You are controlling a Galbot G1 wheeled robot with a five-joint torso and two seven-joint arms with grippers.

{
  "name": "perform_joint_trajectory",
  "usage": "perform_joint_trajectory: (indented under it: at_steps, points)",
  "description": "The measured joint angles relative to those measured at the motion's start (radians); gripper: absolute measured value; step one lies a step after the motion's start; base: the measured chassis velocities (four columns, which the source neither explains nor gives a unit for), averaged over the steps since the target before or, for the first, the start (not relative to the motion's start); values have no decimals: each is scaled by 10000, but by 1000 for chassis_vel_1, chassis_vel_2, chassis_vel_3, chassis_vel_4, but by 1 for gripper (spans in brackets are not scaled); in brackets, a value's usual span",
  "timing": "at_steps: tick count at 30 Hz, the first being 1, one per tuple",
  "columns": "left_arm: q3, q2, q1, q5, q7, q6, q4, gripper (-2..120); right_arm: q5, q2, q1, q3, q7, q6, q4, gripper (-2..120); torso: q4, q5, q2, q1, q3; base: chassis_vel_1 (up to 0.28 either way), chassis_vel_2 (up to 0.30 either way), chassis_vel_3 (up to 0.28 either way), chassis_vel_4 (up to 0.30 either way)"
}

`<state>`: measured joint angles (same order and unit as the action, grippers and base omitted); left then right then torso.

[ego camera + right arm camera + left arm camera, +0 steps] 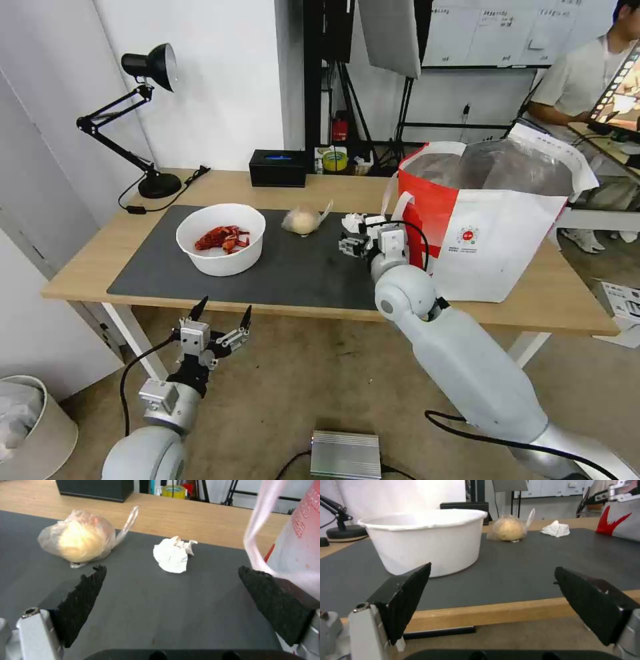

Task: Pick up the trash from the table and place it into the takeout bag.

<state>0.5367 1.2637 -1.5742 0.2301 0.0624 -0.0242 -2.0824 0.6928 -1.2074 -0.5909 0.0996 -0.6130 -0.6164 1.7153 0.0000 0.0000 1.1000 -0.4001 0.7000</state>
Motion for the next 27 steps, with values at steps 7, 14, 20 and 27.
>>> perform_joint_trajectory:
  at_steps: [7, 14, 20, 27]
  points:
    - [-81, 15, 54, -13, 1, -9, 110, 100, -7, -304, 323, -28, -52, -70, -586, 100, 0, 0, 0, 0, 0, 0, 0, 0, 0]
    - [-136, 50, 79, -24, 0, -12, 156, 100, -4, -456, 522, -70, -49, -120, -914, 100, 1, 0, 0, 0, 0, 0, 0, 0, 0]
    - [-186, 41, 102, -33, -2, -21, 211, 100, 44, -598, 823, -79, -35, -140, -1403, 100, 0, 0, 0, 0, 0, 0, 0, 0, 0]
    - [-196, -5, 125, -27, -3, -24, 226, 100, 265, -760, 1235, -43, -14, -258, -1917, 100, 0, 0, 0, 0, 0, 0, 0, 0, 0]
